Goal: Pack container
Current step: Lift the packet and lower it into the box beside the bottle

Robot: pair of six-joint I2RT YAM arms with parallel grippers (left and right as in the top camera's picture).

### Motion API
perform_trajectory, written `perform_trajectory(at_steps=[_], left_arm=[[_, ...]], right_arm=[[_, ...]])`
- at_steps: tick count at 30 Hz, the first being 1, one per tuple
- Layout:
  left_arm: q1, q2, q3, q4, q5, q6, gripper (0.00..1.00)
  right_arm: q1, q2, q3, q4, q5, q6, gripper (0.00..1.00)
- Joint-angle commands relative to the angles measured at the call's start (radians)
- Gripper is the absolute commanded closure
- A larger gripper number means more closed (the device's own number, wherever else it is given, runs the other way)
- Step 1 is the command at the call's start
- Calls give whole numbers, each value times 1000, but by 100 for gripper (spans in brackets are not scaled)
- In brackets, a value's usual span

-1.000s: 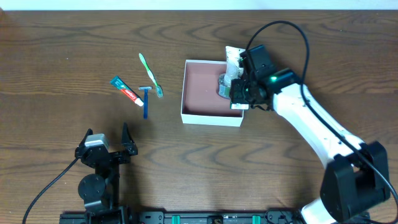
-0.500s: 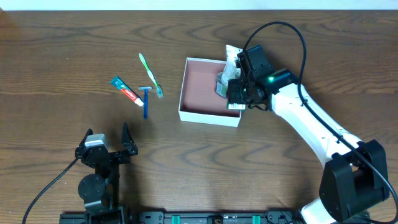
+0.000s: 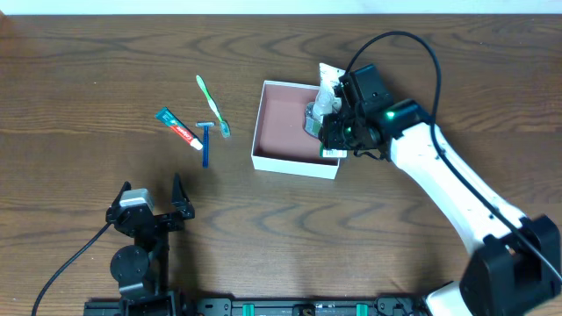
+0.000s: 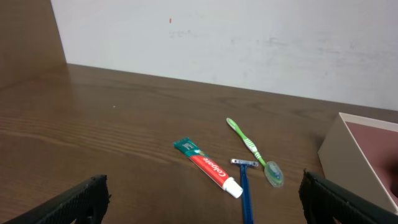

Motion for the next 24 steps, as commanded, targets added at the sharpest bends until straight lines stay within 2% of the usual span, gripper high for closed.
perform_trajectory(at_steps=[1,4,7,9,21,24], left_arm=[[6,-6,-16,-37,11,18,2],[6,-6,-16,-37,11,18,2],[6,-6,-16,-37,11,18,2],[6,-6,-16,-37,11,18,2],[6,-6,-16,-37,11,18,2],[6,-6,-16,-37,11,18,2]], right_arm=[[37,-53,20,19,-14,-48,64],[75,-51,19,44,-14,-196,68],[110,-50,19,52,-10,-462,66],[125,-50,19,52,26,-584,65],[98,-8,19,120,50,-768,66],[101,22,19,115,31,-830,62]])
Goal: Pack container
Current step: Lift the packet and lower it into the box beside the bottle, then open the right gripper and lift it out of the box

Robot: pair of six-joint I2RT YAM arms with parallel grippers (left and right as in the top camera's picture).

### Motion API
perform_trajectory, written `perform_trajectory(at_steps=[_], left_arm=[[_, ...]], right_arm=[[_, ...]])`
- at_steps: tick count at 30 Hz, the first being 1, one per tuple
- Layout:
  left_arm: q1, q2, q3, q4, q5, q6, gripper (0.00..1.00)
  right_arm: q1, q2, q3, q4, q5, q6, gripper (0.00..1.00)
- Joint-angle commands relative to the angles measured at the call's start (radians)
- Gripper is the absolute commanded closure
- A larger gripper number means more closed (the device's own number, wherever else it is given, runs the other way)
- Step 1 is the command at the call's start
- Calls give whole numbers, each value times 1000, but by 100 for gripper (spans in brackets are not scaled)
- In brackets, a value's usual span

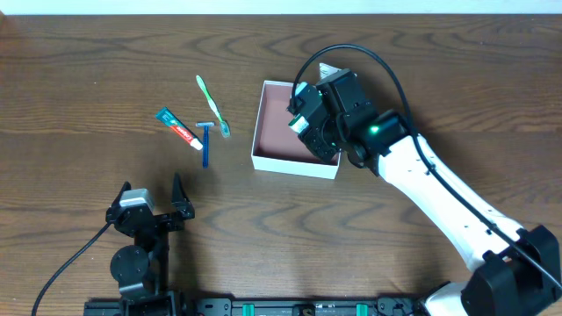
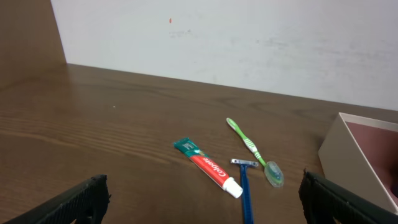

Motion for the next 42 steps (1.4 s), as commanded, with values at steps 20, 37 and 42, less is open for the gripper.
perform_trajectory(at_steps=[20,37,42], left_arm=[[6,-6,-16,-37,11,17,2],[6,-6,-16,-37,11,18,2],[6,-6,-16,-37,11,18,2]], right_arm=[[-35,167,19,-58,85,-345,66],[-49,167,19,-76,93,-385,56],[-44,167,19,-65,93,-399,49]])
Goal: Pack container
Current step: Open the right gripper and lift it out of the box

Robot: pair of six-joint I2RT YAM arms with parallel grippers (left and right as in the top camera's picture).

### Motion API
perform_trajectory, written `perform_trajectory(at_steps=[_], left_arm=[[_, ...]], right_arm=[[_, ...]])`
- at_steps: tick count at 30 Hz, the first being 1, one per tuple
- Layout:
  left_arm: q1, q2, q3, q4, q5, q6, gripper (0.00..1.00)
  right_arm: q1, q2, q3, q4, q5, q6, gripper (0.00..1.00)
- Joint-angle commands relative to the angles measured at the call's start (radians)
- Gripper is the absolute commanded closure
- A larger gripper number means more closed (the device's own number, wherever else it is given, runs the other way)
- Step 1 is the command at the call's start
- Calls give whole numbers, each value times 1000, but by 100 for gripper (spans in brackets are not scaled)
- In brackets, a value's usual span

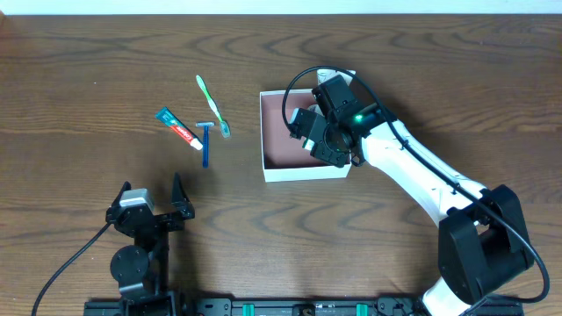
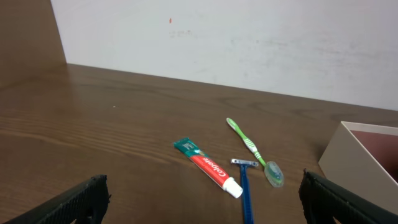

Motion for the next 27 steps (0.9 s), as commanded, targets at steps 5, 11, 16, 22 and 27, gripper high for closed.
perform_trajectory(at_steps=[5,11,16,22,27], left_arm=[[6,-6,-16,-38,11,18,2],[6,-6,-16,-38,11,18,2],[6,-6,-16,-38,11,18,2],[6,-6,-16,-38,11,17,2],[6,-6,-16,-38,11,18,2]], right_arm=[[-3,5,19,15,13,-21,20],[10,2,19,51,13,-18,17],[64,-28,33,69,-2,-17,19],[146,-68,114,68,-40,62,21],[163,-108,202,66,10,204,24]])
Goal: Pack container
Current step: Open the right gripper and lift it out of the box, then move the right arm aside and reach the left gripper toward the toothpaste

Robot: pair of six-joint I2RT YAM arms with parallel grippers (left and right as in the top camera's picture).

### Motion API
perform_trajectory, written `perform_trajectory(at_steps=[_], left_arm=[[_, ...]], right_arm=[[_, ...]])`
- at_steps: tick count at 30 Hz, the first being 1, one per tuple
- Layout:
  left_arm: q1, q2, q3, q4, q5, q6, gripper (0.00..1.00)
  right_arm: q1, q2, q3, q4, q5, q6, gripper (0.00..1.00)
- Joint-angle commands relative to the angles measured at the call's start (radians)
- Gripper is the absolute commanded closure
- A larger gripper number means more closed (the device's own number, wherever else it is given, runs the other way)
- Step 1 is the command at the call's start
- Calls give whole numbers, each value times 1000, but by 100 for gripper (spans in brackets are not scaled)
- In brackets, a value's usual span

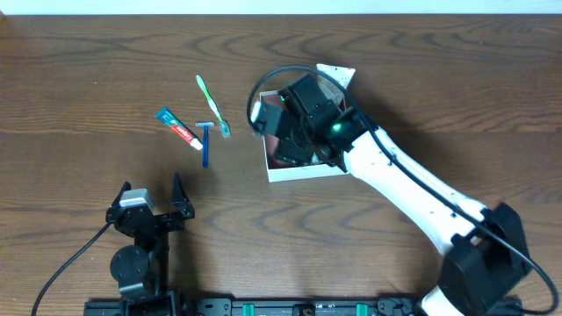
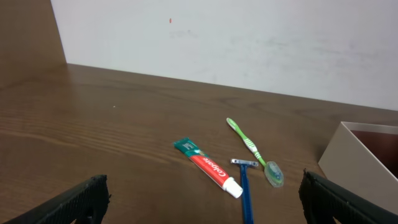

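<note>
The white box (image 1: pixel 303 172) with a maroon floor stands right of centre, largely covered by my right arm. My right gripper (image 1: pixel 268 112) hangs over the box's far left corner; its jaws are too dark and small to read. A white packet (image 1: pixel 337 73) lies just behind the box. To the left lie a toothpaste tube (image 1: pixel 178 129), a blue razor (image 1: pixel 206 143) and a green toothbrush (image 1: pixel 212 104). The tube (image 2: pixel 208 168), razor (image 2: pixel 244 186), toothbrush (image 2: pixel 251 149) and box wall (image 2: pixel 354 168) also show ahead of my open left gripper (image 2: pixel 202 205), which holds nothing.
The left arm (image 1: pixel 149 189) is parked at the near left edge. A pale wall rises behind the table's far edge. Bare wood surrounds the toiletries and lies between them and the box.
My right gripper has moved from the middle of the box to its far left corner. The box sits about where it was. The left arm and the toiletries have not moved.
My right gripper was at the box's right wall beside a white packet. Then it was over the box's far side. Later it was inside the box, which had shifted slightly right, and it is now at the far left corner.
</note>
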Motion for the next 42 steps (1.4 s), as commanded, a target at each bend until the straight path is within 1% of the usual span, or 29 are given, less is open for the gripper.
perform_trajectory(at_steps=[1,3,6,8,15,17,19,24,29,32,36,39,42], left_arm=[[6,-6,-16,-38,11,17,2],[6,-6,-16,-38,11,18,2],[6,-6,-16,-38,11,18,2],[6,-6,-16,-38,11,17,2],[6,-6,-16,-38,11,18,2],[6,-6,-16,-38,11,18,2],[6,-6,-16,-38,11,18,2],[6,-6,-16,-38,11,18,2],[6,-6,-16,-37,11,18,2],[6,-6,-16,-38,11,18,2],[6,-6,-16,-38,11,18,2],[6,-6,-16,-38,11,18,2],[6,-6,-16,-38,12,17,2]], right_arm=[[-4,-70,72,3,71,162,24],[-20,-99,96,4,171,256,23],[-67,-149,109,10,313,389,14],[-116,-178,109,10,378,486,11],[-370,-196,103,-34,375,762,5],[-437,-182,101,-53,351,810,4],[-499,-157,101,-67,314,829,1],[-598,-72,101,-93,297,869,1],[-649,2,101,-96,283,906,1],[-671,20,101,-95,282,907,1],[-719,22,101,-94,272,953,1],[-759,22,101,-93,217,955,1],[-790,22,101,-95,115,954,1]])
